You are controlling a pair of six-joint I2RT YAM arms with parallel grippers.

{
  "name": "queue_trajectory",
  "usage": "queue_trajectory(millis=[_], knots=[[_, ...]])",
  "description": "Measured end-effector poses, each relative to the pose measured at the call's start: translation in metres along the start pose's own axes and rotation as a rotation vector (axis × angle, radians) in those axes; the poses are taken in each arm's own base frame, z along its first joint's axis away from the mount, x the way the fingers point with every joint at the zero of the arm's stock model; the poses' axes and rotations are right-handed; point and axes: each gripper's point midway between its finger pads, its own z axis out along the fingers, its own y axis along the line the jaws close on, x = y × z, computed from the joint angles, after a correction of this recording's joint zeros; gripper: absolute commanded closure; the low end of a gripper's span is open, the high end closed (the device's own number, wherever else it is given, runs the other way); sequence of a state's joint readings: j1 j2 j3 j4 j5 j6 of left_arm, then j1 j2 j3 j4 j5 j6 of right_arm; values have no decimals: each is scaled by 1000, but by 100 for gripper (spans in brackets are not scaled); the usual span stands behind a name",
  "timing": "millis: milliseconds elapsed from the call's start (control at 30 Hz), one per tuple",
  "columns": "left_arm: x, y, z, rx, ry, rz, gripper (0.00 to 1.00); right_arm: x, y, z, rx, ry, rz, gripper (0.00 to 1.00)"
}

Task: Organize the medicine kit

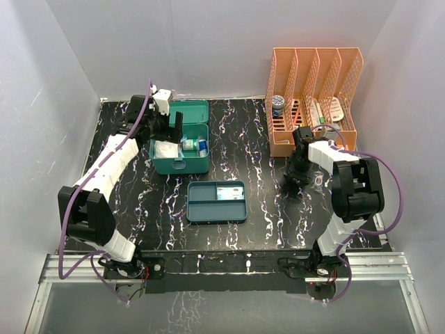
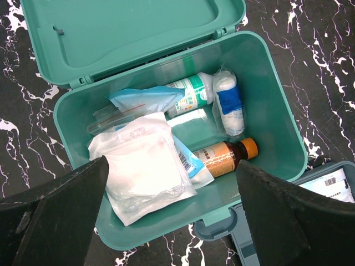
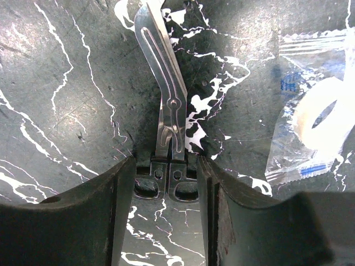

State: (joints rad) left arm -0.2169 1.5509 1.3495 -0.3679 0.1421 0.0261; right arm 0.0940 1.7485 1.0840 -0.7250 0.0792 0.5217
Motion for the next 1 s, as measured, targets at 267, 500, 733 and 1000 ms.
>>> queue_trajectory(millis=[267,500,733,1000], knots=[[-5,0,-2,-1,-11,5,1,0,-2,0,4,4,3,56],[-5,0,-2,-1,-11,9,1,1,-2,0,7,10,2,55],[-5,0,-2,-1,-11,10,1,1,-2,0,2,13,-21,56],[-5,0,-2,-1,-11,10,1,3,-4,0,0,12,-43,58]])
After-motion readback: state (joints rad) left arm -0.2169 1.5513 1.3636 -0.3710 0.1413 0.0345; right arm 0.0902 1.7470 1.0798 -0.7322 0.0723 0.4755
